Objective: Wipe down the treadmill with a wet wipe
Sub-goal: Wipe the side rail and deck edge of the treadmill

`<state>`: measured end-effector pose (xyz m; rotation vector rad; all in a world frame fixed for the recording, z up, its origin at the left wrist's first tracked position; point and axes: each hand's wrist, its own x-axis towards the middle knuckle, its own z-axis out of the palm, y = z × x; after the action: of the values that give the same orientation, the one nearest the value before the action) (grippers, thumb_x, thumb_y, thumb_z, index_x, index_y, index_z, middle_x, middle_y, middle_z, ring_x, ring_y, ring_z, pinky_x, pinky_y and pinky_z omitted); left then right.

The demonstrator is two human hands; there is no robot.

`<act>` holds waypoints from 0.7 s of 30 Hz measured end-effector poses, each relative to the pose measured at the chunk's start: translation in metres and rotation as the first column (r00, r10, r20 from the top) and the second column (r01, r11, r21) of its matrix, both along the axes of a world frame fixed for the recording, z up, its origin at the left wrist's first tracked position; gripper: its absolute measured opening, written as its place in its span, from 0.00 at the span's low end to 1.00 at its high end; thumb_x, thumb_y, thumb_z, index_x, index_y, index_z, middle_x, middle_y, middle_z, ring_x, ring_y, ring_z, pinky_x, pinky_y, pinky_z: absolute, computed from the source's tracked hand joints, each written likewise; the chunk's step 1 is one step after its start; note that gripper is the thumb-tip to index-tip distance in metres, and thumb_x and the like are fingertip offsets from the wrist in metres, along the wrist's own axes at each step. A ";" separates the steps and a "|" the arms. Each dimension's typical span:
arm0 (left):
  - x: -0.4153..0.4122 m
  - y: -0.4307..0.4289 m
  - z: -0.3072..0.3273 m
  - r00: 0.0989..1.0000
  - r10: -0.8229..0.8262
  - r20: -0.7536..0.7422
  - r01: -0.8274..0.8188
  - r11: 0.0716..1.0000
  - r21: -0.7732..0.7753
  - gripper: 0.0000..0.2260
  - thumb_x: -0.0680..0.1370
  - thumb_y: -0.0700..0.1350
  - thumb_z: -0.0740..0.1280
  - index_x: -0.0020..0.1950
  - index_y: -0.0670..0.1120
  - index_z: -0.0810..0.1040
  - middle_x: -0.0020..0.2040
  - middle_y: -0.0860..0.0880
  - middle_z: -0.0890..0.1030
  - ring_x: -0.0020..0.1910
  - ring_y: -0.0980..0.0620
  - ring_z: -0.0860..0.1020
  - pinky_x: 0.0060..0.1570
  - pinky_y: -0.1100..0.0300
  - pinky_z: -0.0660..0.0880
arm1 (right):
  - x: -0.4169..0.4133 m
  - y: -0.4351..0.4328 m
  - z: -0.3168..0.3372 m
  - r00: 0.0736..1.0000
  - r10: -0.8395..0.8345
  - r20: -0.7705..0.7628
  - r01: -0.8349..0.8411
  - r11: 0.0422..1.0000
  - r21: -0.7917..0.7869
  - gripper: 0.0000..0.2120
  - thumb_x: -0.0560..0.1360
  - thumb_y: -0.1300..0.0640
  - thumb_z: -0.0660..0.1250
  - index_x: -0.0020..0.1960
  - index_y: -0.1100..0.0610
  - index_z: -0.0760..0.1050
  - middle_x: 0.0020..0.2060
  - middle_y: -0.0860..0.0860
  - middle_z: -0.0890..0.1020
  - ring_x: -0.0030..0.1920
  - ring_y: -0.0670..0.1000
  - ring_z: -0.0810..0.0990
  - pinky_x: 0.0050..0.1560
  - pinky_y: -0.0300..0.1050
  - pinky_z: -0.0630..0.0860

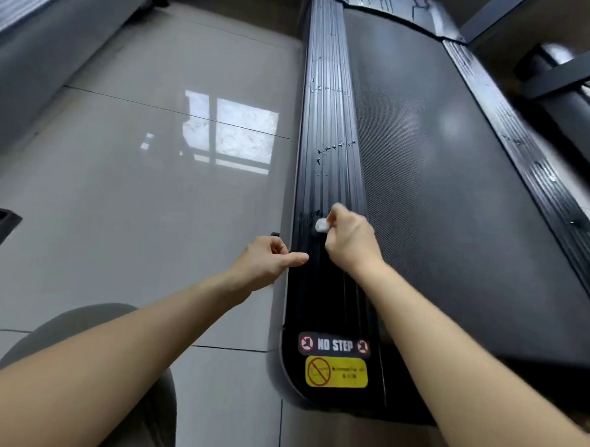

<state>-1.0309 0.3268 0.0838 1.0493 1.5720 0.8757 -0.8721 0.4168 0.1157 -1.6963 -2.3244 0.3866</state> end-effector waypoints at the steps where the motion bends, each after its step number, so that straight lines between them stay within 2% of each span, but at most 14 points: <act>1: -0.001 0.000 0.002 1.000 0.001 0.009 -0.001 1.000 -0.004 0.18 0.76 0.54 0.76 0.38 0.45 0.73 0.32 0.49 0.73 0.32 0.54 0.70 0.29 0.67 0.68 | -0.005 0.013 0.003 1.000 -0.019 0.013 0.019 1.000 -0.008 0.08 0.78 0.63 0.60 0.54 0.59 0.75 0.50 0.60 0.83 0.52 0.64 0.80 0.50 0.52 0.73; 3: 0.000 0.000 0.002 1.000 0.009 0.006 -0.009 1.000 -0.004 0.17 0.76 0.53 0.76 0.39 0.45 0.73 0.31 0.49 0.72 0.31 0.54 0.69 0.24 0.71 0.66 | -0.008 0.017 0.003 0.999 -0.033 0.006 0.033 0.999 -0.023 0.08 0.78 0.63 0.59 0.55 0.60 0.75 0.49 0.60 0.83 0.52 0.64 0.80 0.50 0.51 0.73; 6: 0.000 -0.002 -0.002 1.000 0.010 0.009 -0.010 1.000 0.006 0.18 0.76 0.53 0.76 0.37 0.46 0.71 0.30 0.51 0.70 0.29 0.55 0.68 0.24 0.71 0.64 | 0.013 -0.032 0.002 0.999 0.020 -0.045 -0.021 1.000 -0.021 0.06 0.75 0.64 0.60 0.50 0.59 0.74 0.46 0.58 0.82 0.48 0.64 0.80 0.45 0.51 0.73; 8: -0.001 -0.003 -0.002 1.000 -0.002 -0.001 0.002 1.000 0.008 0.19 0.77 0.52 0.76 0.36 0.46 0.70 0.30 0.51 0.69 0.29 0.55 0.67 0.24 0.72 0.64 | 0.034 -0.085 0.003 0.991 0.065 -0.120 -0.070 0.997 -0.042 0.04 0.75 0.63 0.60 0.46 0.56 0.72 0.41 0.46 0.81 0.45 0.59 0.80 0.43 0.50 0.74; 10: -0.001 -0.003 -0.001 1.000 -0.009 0.001 0.009 1.000 0.016 0.19 0.77 0.52 0.76 0.36 0.46 0.69 0.29 0.52 0.69 0.30 0.54 0.67 0.24 0.72 0.64 | 0.050 -0.131 0.008 0.983 0.093 -0.157 -0.106 0.991 -0.078 0.07 0.76 0.63 0.60 0.43 0.53 0.69 0.39 0.37 0.78 0.43 0.49 0.79 0.42 0.44 0.72; 11: -0.001 -0.003 0.000 1.000 -0.012 0.006 0.011 1.000 0.023 0.19 0.76 0.52 0.76 0.36 0.46 0.70 0.29 0.52 0.69 0.30 0.54 0.67 0.25 0.71 0.65 | 0.054 -0.145 0.010 0.981 0.109 -0.163 -0.126 0.987 -0.101 0.07 0.75 0.62 0.59 0.42 0.51 0.68 0.40 0.37 0.80 0.44 0.48 0.79 0.42 0.42 0.72; 14: -0.001 -0.002 0.000 1.000 -0.019 -0.010 0.019 1.000 0.023 0.19 0.76 0.53 0.76 0.36 0.46 0.71 0.30 0.52 0.70 0.32 0.54 0.69 0.31 0.65 0.67 | 0.060 -0.142 0.006 0.983 0.128 -0.133 -0.145 0.981 -0.129 0.06 0.73 0.59 0.55 0.43 0.48 0.65 0.46 0.43 0.84 0.45 0.51 0.81 0.46 0.50 0.77; 18: -0.002 0.001 0.001 1.000 -0.025 0.001 0.025 1.000 -0.006 0.19 0.75 0.53 0.77 0.36 0.47 0.70 0.30 0.52 0.70 0.32 0.54 0.68 0.31 0.64 0.66 | 0.046 -0.067 0.000 0.998 0.054 -0.036 -0.056 0.996 -0.064 0.08 0.75 0.63 0.59 0.44 0.49 0.68 0.48 0.47 0.85 0.48 0.61 0.81 0.46 0.50 0.74; 21: -0.004 0.003 0.002 0.999 -0.037 0.011 0.038 0.999 -0.026 0.19 0.75 0.54 0.77 0.35 0.47 0.71 0.30 0.52 0.69 0.32 0.55 0.68 0.28 0.69 0.65 | 0.025 0.004 -0.001 0.999 -0.017 0.035 0.018 1.000 -0.026 0.05 0.77 0.63 0.60 0.46 0.54 0.70 0.48 0.54 0.83 0.50 0.63 0.79 0.47 0.49 0.70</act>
<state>-1.0352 0.3299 0.0855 1.0508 1.5463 0.8318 -0.8475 0.4204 0.1143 -1.7480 -2.3375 0.3889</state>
